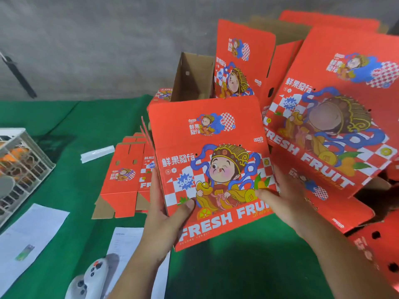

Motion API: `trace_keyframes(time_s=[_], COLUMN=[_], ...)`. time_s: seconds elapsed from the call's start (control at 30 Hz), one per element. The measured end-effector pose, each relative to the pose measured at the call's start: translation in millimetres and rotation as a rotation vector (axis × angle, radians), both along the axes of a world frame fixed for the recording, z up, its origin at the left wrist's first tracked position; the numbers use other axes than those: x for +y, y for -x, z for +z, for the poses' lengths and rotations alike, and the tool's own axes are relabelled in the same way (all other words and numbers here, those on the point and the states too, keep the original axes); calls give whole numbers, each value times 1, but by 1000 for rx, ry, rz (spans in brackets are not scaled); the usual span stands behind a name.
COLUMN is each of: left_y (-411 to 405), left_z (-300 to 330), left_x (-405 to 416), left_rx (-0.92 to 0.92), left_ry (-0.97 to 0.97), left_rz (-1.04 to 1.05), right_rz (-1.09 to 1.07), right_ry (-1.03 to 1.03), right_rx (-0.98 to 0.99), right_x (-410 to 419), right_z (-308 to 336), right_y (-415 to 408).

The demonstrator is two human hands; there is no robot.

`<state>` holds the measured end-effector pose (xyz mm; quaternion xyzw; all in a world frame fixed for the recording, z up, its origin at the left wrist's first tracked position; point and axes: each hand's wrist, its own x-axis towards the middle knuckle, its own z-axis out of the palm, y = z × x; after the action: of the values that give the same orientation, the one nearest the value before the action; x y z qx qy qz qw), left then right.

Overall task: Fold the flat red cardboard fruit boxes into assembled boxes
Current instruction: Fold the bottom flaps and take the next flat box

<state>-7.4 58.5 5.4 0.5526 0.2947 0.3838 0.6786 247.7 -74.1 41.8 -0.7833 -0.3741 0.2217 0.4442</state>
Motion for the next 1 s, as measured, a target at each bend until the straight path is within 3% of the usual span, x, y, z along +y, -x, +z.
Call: trace_keyframes(time_s=[0.13, 0.23, 0.37, 0.5, 0.57, 0.67, 0.8, 0.9, 1.0], left_y=[-10, -19, -42, -71, -85, -104, -121, -131, -143], left_z=[-8, -16, -17, -3, 7, 20, 30, 30, 16], left_x=[24, 52, 91, 143, 167, 208, 261, 280, 276], left_rx=[122, 122, 121, 420, 467, 554, 825, 713, 646], left_ry=[-249, -270, -327, -551, -628, -658, -525, -406, -354], left_rz=[65, 96, 272, 583, 634, 539, 184, 30, -170], right_rz=[-75, -117, -62, -67, -55, -32, 84, 121, 239], right_ry=[5, 6, -177, -249, -264, -249, -218, -212, -129], right_rx=[38, -20, 135, 233, 266, 456, 598, 624, 427], right_x=[53, 98, 168, 238, 270, 306, 329, 346, 353], right_z=[-7, 0, 12, 32, 45, 58, 46, 24, 4], right_y=[-11, -19, -21, -33, -42, -58, -61, -52, -43])
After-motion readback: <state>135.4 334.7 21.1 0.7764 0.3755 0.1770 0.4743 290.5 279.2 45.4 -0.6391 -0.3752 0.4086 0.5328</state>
